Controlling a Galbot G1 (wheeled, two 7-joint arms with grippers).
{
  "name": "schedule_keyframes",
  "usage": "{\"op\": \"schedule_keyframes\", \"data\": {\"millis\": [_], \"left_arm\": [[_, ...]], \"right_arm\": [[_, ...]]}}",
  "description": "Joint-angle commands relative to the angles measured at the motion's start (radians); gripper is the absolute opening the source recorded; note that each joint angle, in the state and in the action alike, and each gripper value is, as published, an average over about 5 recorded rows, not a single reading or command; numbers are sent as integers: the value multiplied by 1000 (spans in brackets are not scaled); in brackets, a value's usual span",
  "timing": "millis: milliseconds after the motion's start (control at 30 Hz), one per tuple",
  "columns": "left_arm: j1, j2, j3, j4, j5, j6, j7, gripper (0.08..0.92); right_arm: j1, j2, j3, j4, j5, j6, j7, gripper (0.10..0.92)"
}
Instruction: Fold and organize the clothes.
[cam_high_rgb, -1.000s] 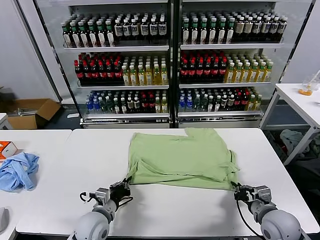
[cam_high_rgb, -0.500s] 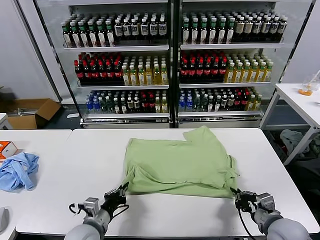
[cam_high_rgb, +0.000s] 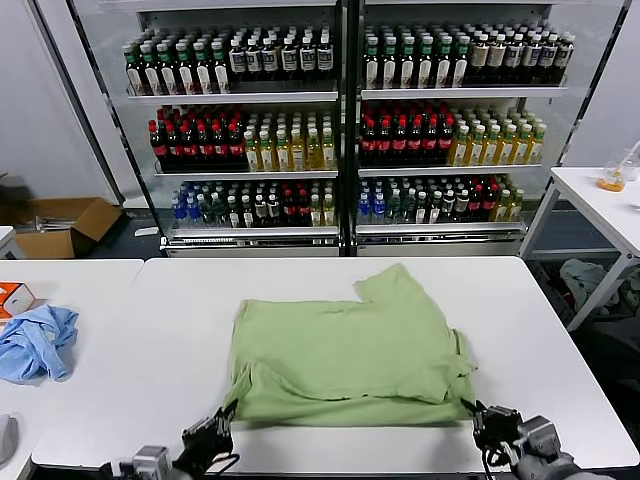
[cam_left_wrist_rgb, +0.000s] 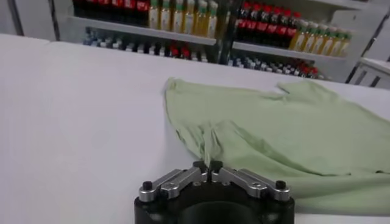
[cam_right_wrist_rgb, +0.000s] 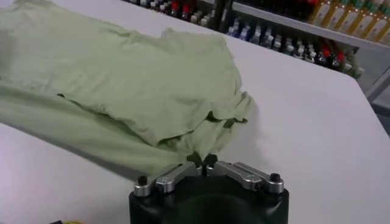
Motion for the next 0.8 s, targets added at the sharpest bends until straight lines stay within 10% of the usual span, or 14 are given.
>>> {"op": "schedule_keyframes", "data": {"millis": [33, 400, 800], "left_arm": [[239, -11, -46, -106, 76, 16, -11, 90], [171, 16, -125, -144, 46, -3, -41, 329], [-210, 129, -99, 51, -134, -27, -76, 675]], "right_arm": [[-175, 5, 27, 69, -146, -4, -1, 117], [-88, 14, 56, 128, -66, 89, 57, 356], [580, 18, -231, -146, 169, 65, 166, 702]]}}
